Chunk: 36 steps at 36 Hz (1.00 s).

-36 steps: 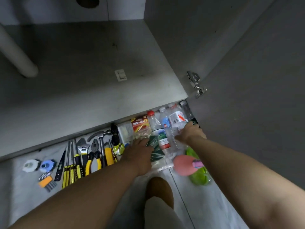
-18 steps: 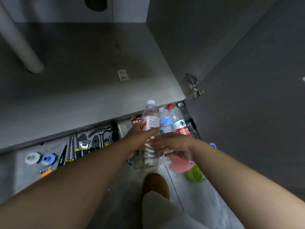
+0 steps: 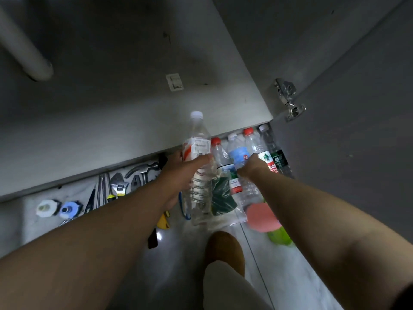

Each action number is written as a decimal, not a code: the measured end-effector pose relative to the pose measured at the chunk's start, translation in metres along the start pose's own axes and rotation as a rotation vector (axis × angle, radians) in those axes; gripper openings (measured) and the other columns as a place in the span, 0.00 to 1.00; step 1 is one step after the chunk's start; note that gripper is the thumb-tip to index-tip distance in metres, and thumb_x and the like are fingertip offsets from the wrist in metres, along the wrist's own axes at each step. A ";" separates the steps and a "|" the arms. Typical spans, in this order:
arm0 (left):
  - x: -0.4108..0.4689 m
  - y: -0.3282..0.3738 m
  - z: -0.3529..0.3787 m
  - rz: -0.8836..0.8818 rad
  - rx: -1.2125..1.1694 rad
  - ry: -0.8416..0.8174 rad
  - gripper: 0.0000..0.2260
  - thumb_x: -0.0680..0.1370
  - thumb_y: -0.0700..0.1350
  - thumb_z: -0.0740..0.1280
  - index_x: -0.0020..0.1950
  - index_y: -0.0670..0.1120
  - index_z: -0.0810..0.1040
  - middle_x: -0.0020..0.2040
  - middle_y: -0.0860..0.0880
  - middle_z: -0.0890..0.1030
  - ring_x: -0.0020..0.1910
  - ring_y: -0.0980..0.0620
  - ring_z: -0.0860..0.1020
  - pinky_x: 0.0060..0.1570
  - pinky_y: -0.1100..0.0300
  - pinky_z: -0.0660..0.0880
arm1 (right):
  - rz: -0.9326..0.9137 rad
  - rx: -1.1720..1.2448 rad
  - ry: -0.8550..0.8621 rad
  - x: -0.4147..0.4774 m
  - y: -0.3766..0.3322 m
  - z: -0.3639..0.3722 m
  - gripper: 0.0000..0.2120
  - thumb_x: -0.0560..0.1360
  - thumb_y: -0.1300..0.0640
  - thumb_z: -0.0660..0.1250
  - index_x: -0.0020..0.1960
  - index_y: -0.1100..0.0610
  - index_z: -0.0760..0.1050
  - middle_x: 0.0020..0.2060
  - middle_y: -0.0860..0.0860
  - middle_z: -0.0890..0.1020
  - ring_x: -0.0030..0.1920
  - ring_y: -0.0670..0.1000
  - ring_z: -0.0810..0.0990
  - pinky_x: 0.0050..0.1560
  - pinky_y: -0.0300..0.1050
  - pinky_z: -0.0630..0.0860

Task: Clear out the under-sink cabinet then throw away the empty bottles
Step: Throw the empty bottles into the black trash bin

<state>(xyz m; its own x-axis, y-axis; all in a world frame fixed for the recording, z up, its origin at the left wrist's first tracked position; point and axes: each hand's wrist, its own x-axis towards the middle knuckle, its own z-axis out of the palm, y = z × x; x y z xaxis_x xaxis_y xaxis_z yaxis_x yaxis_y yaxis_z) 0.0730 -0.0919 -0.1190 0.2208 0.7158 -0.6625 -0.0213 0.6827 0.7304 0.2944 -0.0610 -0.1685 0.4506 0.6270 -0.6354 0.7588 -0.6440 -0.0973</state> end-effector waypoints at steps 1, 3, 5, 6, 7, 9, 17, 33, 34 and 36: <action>0.000 0.000 -0.001 -0.003 -0.003 0.013 0.20 0.73 0.54 0.76 0.63 0.56 0.77 0.56 0.50 0.86 0.53 0.47 0.85 0.59 0.43 0.80 | 0.008 0.011 0.009 0.002 0.000 0.001 0.32 0.78 0.50 0.68 0.74 0.62 0.60 0.65 0.61 0.76 0.63 0.60 0.77 0.57 0.48 0.75; -0.001 0.001 -0.003 -0.007 0.003 0.031 0.22 0.72 0.57 0.76 0.64 0.57 0.77 0.57 0.50 0.85 0.55 0.47 0.85 0.60 0.43 0.79 | 0.033 0.016 0.032 0.004 0.001 0.000 0.33 0.77 0.48 0.68 0.74 0.62 0.60 0.65 0.61 0.76 0.63 0.60 0.77 0.60 0.51 0.76; -0.003 0.002 -0.003 -0.006 0.026 0.050 0.24 0.72 0.59 0.75 0.66 0.56 0.76 0.57 0.51 0.85 0.55 0.47 0.84 0.60 0.44 0.79 | 0.041 0.017 0.053 0.002 0.001 -0.005 0.31 0.77 0.47 0.67 0.72 0.62 0.63 0.64 0.60 0.76 0.62 0.60 0.78 0.59 0.50 0.76; -0.005 0.003 -0.002 -0.003 0.035 0.059 0.24 0.73 0.60 0.75 0.66 0.56 0.76 0.57 0.51 0.85 0.55 0.48 0.84 0.59 0.45 0.80 | 0.039 0.020 0.064 0.000 0.000 -0.008 0.29 0.77 0.47 0.66 0.71 0.62 0.65 0.63 0.60 0.77 0.62 0.60 0.78 0.58 0.50 0.76; -0.007 0.005 -0.002 0.005 0.038 0.066 0.22 0.73 0.60 0.74 0.65 0.56 0.77 0.56 0.50 0.86 0.54 0.48 0.85 0.58 0.46 0.80 | 0.032 0.024 0.073 -0.004 0.000 -0.013 0.28 0.77 0.47 0.66 0.70 0.62 0.67 0.63 0.60 0.78 0.62 0.60 0.78 0.57 0.49 0.76; -0.012 0.014 0.003 0.021 0.045 0.083 0.20 0.74 0.61 0.73 0.62 0.53 0.79 0.54 0.48 0.86 0.52 0.46 0.85 0.57 0.44 0.81 | 0.017 0.037 0.079 -0.012 0.001 -0.023 0.26 0.78 0.48 0.65 0.69 0.63 0.70 0.63 0.60 0.78 0.62 0.60 0.78 0.60 0.49 0.76; -0.062 0.062 0.039 0.086 0.143 0.086 0.28 0.73 0.63 0.73 0.66 0.48 0.75 0.55 0.44 0.84 0.50 0.42 0.85 0.54 0.43 0.82 | -0.002 0.436 -0.062 -0.080 0.011 -0.079 0.26 0.72 0.51 0.73 0.65 0.62 0.73 0.53 0.61 0.81 0.46 0.59 0.82 0.46 0.50 0.79; -0.239 0.123 0.162 0.293 0.406 -0.148 0.20 0.63 0.48 0.76 0.54 0.47 0.84 0.50 0.44 0.87 0.52 0.41 0.85 0.57 0.42 0.81 | -0.387 0.954 0.048 -0.308 0.144 -0.178 0.21 0.72 0.57 0.71 0.63 0.50 0.72 0.53 0.51 0.82 0.48 0.52 0.82 0.45 0.50 0.79; -0.250 0.121 0.175 0.293 0.438 -0.189 0.15 0.66 0.46 0.76 0.51 0.48 0.86 0.47 0.46 0.88 0.49 0.44 0.86 0.53 0.46 0.83 | -0.388 0.936 0.078 -0.318 0.159 -0.180 0.21 0.72 0.58 0.71 0.63 0.50 0.70 0.55 0.52 0.81 0.51 0.52 0.82 0.50 0.53 0.79; -0.272 0.112 0.199 0.278 0.458 -0.285 0.07 0.69 0.42 0.75 0.43 0.54 0.88 0.41 0.51 0.88 0.39 0.52 0.86 0.35 0.60 0.83 | -0.381 0.899 0.112 -0.338 0.192 -0.178 0.22 0.72 0.60 0.70 0.63 0.51 0.68 0.56 0.54 0.80 0.52 0.52 0.79 0.60 0.57 0.77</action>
<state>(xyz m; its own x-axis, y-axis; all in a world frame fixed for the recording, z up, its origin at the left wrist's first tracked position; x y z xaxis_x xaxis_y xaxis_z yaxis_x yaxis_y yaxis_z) 0.2048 -0.2398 0.1761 0.5210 0.7474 -0.4122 0.2919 0.2978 0.9089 0.3714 -0.3179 0.1638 0.3271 0.8701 -0.3686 0.2429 -0.4543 -0.8571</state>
